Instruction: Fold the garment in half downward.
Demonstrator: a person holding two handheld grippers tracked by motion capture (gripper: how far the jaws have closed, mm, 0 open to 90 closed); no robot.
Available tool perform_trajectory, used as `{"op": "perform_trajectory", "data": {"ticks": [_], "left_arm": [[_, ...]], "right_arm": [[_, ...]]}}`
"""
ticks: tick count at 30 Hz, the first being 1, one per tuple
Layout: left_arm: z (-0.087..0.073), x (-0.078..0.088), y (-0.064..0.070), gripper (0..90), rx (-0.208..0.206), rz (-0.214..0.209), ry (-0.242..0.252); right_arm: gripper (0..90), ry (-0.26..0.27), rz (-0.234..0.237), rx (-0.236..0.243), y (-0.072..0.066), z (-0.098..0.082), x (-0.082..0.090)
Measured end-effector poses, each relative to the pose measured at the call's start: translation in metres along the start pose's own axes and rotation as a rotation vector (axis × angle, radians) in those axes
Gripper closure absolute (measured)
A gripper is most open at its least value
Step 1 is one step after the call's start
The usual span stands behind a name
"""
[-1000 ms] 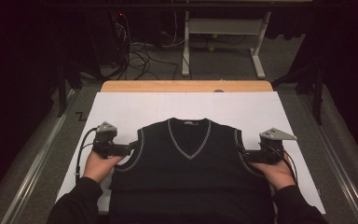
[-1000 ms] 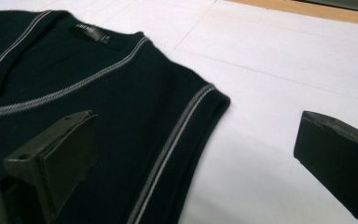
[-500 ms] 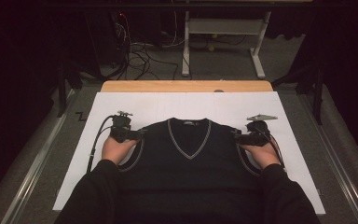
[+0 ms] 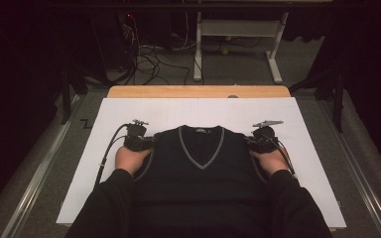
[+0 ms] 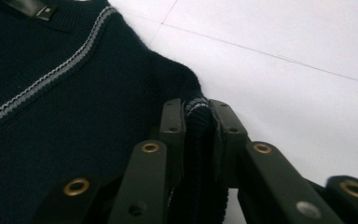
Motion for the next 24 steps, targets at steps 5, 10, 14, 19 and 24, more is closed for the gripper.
{"op": "perform_trajectory", "data": {"ticks": [5, 10, 14, 19, 24], "left_arm": [[0.013, 0.021, -0.001, 71.2, -0.008, -0.008, 0.118], [0.039, 0.051, 0.005, 71.7, -0.045, 0.003, 0.222], [0.053, 0.067, 0.007, 71.6, -0.039, 0.009, 0.289], [0.073, 0.088, 0.01, 71.7, -0.05, 0.019, 0.362], [0.087, 0.102, 0.012, 71.6, -0.051, 0.027, 0.417]], "right_arm": [[78.3, 0.111, -0.034, 0.011, 0.003, 0.011, 0.019], [78.2, 0.23, -0.05, 0.012, 0.01, 0.039, 0.051], [78.2, 0.288, -0.059, 0.018, 0.012, 0.055, 0.066], [77.9, 0.365, -0.09, 0.037, 0.014, 0.081, 0.086], [78.0, 0.425, -0.117, 0.039, 0.013, 0.1, 0.096]]}}
Point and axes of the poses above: each handheld gripper's, and its own axes: x roughly backward along the jaws, z roughly out of its top, y roughly to its right, the point moved 5 cm from there along -x, roughly forward along the jaws, and after that the axes turned 2 degrees about x, right-handed, at the moved point
